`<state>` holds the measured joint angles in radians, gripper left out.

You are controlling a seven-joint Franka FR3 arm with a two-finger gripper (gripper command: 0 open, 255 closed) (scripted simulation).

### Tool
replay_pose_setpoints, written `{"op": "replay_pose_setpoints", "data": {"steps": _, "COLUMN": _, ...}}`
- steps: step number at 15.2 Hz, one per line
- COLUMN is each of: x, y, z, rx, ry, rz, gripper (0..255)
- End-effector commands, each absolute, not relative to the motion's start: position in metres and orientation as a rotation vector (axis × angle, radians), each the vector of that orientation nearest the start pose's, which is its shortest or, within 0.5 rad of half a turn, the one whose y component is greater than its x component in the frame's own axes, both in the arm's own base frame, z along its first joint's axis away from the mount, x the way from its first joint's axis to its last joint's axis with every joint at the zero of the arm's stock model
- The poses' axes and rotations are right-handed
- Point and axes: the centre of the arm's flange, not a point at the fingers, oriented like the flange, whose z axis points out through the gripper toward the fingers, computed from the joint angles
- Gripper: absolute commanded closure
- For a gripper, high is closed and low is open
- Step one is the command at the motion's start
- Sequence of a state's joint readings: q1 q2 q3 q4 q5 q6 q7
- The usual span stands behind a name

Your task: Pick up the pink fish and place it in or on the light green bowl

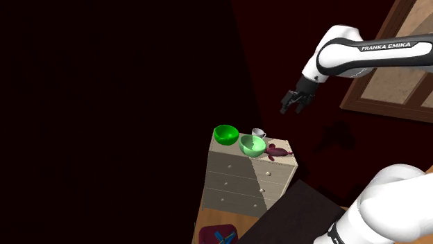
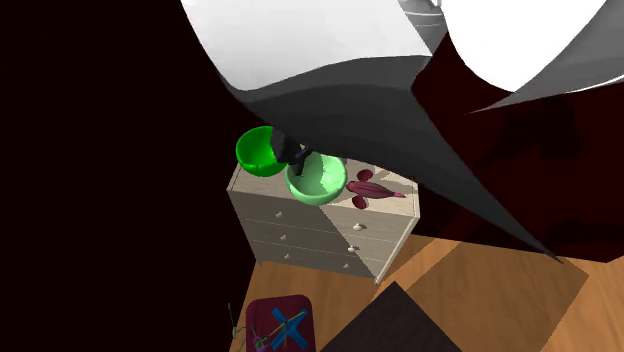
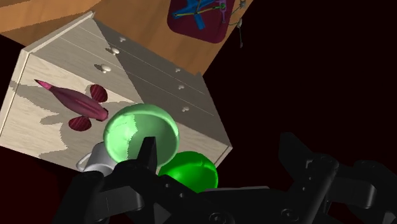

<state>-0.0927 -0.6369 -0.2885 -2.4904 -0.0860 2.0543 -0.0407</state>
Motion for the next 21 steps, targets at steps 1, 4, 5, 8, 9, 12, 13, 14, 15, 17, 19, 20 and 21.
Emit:
{"op": "replay_pose_setpoints", "data": {"steps": 1, "x": 0.354, "y": -0.176, "z": 0.491, "rx": -3.022, "ry": 0.433, "rz": -0.319, "gripper": 0}}
{"op": "replay_pose_setpoints", "data": {"steps": 4, "x": 0.361, "y": -0.206, "z": 0.463, "rx": -2.989, "ry": 0.465, "rz": -0.337, "gripper": 0}}
{"op": "replay_pose_setpoints", "data": {"steps": 5, "x": 0.363, "y": -0.216, "z": 0.453, "rx": -2.977, "ry": 0.475, "rz": -0.343, "gripper": 0}}
{"op": "replay_pose_setpoints", "data": {"steps": 8, "x": 0.37, "y": -0.246, "z": 0.425, "rx": -2.943, "ry": 0.505, "rz": -0.361, "gripper": 0}}
{"op": "replay_pose_setpoints", "data": {"steps": 9, "x": 0.372, "y": -0.256, "z": 0.415, "rx": -2.932, "ry": 0.515, "rz": -0.367, "gripper": 0}}
{"op": "replay_pose_setpoints", "data": {"steps": 12, "x": 0.379, "y": -0.284, "z": 0.385, "rx": -2.897, "ry": 0.545, "rz": -0.384, "gripper": 0}}
{"op": "replay_pose_setpoints", "data": {"steps": 13, "x": 0.381, "y": -0.294, "z": 0.375, "rx": -2.885, "ry": 0.555, "rz": -0.39, "gripper": 0}}
{"op": "replay_pose_setpoints", "data": {"steps": 14, "x": 0.383, "y": -0.303, "z": 0.365, "rx": -2.874, "ry": 0.564, "rz": -0.395, "gripper": 0}}
{"op": "replay_pose_setpoints", "data": {"steps": 15, "x": 0.385, "y": -0.312, "z": 0.354, "rx": -2.862, "ry": 0.574, "rz": -0.401, "gripper": 0}}
{"op": "replay_pose_setpoints", "data": {"steps": 17, "x": 0.39, "y": -0.331, "z": 0.334, "rx": -2.838, "ry": 0.593, "rz": -0.412, "gripper": 0}}
{"op": "replay_pose_setpoints", "data": {"steps": 19, "x": 0.394, "y": -0.349, "z": 0.313, "rx": -2.815, "ry": 0.612, "rz": -0.423, "gripper": 0}}
{"op": "replay_pose_setpoints", "data": {"steps": 20, "x": 0.396, "y": -0.358, "z": 0.302, "rx": -2.803, "ry": 0.621, "rz": -0.428, "gripper": 0}}
{"op": "replay_pose_setpoints", "data": {"steps": 21, "x": 0.398, "y": -0.366, "z": 0.292, "rx": -2.791, "ry": 0.63, "rz": -0.434, "gripper": 0}}
